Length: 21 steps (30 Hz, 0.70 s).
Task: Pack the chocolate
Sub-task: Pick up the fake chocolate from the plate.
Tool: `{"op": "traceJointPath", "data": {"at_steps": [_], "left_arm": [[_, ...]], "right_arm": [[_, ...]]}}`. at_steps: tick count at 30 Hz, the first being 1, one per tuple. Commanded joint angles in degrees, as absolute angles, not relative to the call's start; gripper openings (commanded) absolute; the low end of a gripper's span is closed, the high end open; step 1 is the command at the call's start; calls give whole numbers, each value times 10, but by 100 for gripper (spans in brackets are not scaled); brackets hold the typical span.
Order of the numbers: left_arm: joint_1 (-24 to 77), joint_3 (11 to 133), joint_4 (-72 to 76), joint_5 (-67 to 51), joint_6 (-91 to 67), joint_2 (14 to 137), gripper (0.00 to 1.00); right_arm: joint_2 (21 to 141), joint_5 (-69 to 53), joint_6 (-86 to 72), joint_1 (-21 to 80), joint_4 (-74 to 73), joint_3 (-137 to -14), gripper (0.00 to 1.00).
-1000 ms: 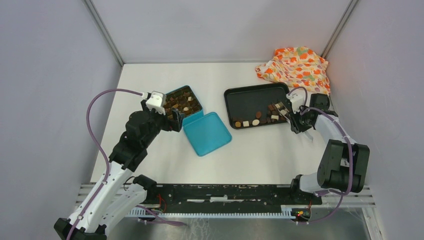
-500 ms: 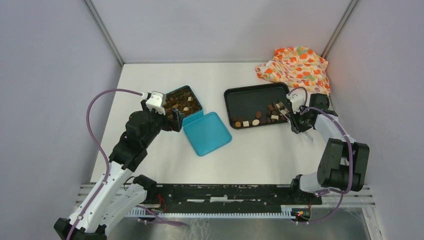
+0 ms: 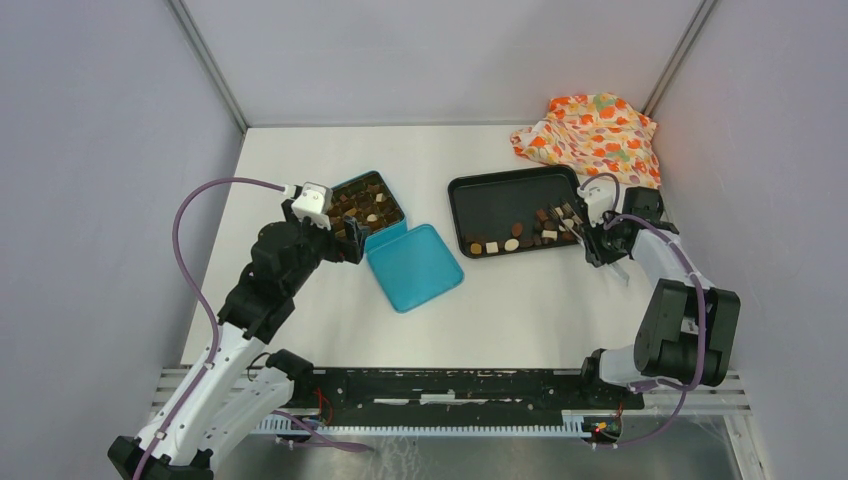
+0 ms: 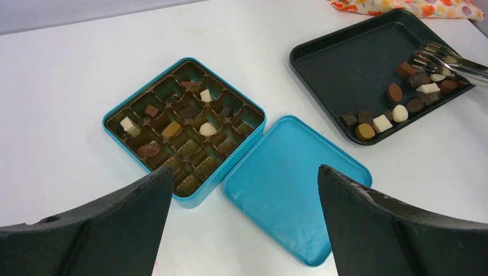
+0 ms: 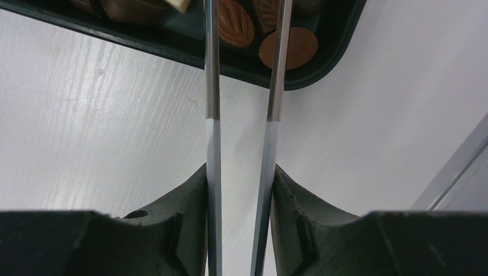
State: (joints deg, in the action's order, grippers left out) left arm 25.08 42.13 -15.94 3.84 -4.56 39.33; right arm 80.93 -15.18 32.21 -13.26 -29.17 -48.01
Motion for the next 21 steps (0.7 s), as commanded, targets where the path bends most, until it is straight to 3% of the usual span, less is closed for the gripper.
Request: {"op": "traceJointPath", "data": {"at_steps": [1, 9, 21], "left_arm": [[248, 429, -144, 29, -48, 385, 100], [247, 429, -144, 28, -48, 385, 100], [248, 429, -144, 29, -48, 383, 100]], "right_arm": [[791, -153, 319, -137, -278, -495, 42], [792, -168, 319, -137, -278, -500, 25], [763, -203, 310, -137, -261, -500, 17]]}}
